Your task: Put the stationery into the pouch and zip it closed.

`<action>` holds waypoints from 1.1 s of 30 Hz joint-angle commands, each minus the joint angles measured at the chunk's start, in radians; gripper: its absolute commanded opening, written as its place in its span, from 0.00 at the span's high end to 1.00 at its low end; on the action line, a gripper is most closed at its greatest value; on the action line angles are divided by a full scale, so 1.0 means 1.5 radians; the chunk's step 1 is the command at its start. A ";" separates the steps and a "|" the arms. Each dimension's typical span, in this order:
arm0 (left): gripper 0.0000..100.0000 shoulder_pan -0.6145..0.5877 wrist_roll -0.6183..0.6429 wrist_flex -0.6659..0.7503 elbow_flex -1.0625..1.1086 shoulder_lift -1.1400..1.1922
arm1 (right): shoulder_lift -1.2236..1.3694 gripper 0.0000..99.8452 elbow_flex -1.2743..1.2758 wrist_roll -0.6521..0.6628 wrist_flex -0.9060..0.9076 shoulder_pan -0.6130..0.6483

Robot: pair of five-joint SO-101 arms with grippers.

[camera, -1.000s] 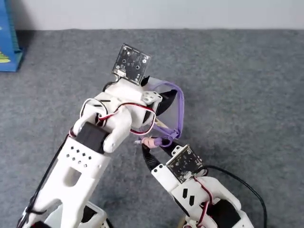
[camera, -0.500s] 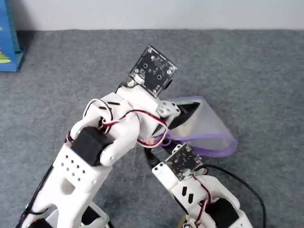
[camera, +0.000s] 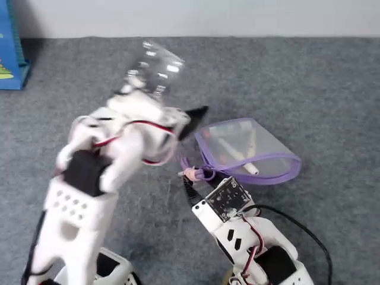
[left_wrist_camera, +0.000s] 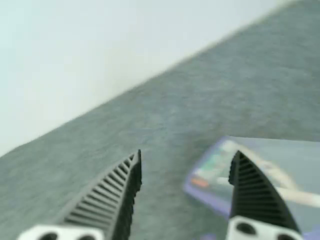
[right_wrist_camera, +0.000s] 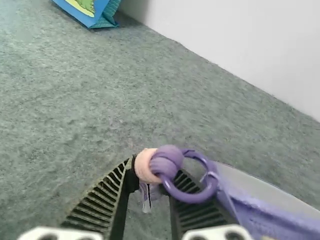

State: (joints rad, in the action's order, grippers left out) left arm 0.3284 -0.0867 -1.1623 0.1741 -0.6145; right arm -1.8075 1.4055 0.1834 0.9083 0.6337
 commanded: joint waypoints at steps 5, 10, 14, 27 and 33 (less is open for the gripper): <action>0.73 -0.046 -0.123 0.000 0.153 -0.148 | -0.004 0.99 -0.170 0.005 0.126 -0.015; 0.72 -0.043 -0.140 0.078 0.316 -0.218 | -0.003 0.99 -0.212 0.010 0.141 -0.015; 0.72 -0.042 -0.140 0.134 0.416 -0.260 | 0.002 0.99 -0.256 0.006 0.135 -0.015; 0.72 0.046 -0.136 -0.004 0.476 -0.508 | -0.004 0.99 -0.280 0.001 0.058 -0.016; 0.72 0.144 -0.098 -0.050 0.517 -0.625 | -0.004 0.99 -0.281 -0.023 0.042 -0.016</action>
State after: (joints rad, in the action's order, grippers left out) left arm 0.4818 -0.2677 -1.2267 0.9352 -1.4830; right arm -1.8059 1.0541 0.1619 1.0127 0.6168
